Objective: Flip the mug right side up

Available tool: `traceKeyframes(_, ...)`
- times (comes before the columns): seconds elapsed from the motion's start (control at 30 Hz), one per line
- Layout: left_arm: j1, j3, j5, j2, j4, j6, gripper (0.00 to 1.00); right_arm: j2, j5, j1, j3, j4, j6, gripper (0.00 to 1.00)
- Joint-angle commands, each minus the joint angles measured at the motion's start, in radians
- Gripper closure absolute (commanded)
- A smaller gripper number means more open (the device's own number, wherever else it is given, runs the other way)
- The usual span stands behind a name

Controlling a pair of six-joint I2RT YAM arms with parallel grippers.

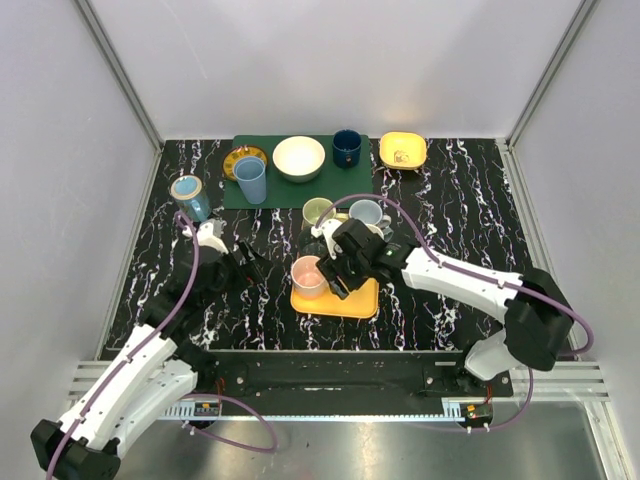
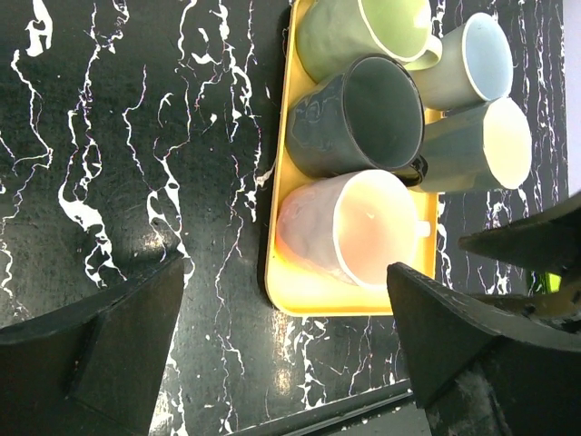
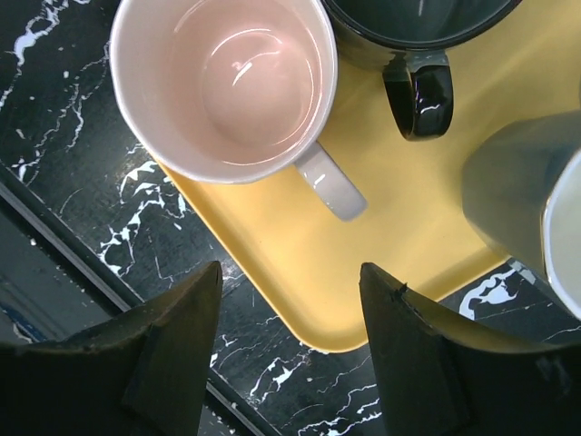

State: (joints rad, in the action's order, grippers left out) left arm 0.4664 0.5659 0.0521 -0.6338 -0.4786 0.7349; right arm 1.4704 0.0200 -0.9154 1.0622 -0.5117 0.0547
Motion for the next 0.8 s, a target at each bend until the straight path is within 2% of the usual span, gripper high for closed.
traceKeyframes(0.0,0.003,0.006,-0.011,0.037,-0.002,-0.031,0.05,0.059,-0.015,-0.011,0.058,0.064,-0.082,0.33)
traceKeyframes(0.4,0.003,0.005,-0.006,0.026,-0.003,-0.042,0.05,0.180,-0.124,-0.010,0.104,0.113,-0.191,0.34)
traceKeyframes(0.63,0.003,-0.004,-0.005,0.028,-0.003,-0.043,0.05,0.191,-0.037,-0.010,0.139,0.104,-0.153,0.35)
traceKeyframes(0.77,0.003,-0.011,-0.003,0.026,-0.002,-0.037,0.05,0.179,0.017,-0.014,0.150,0.081,-0.136,0.40)
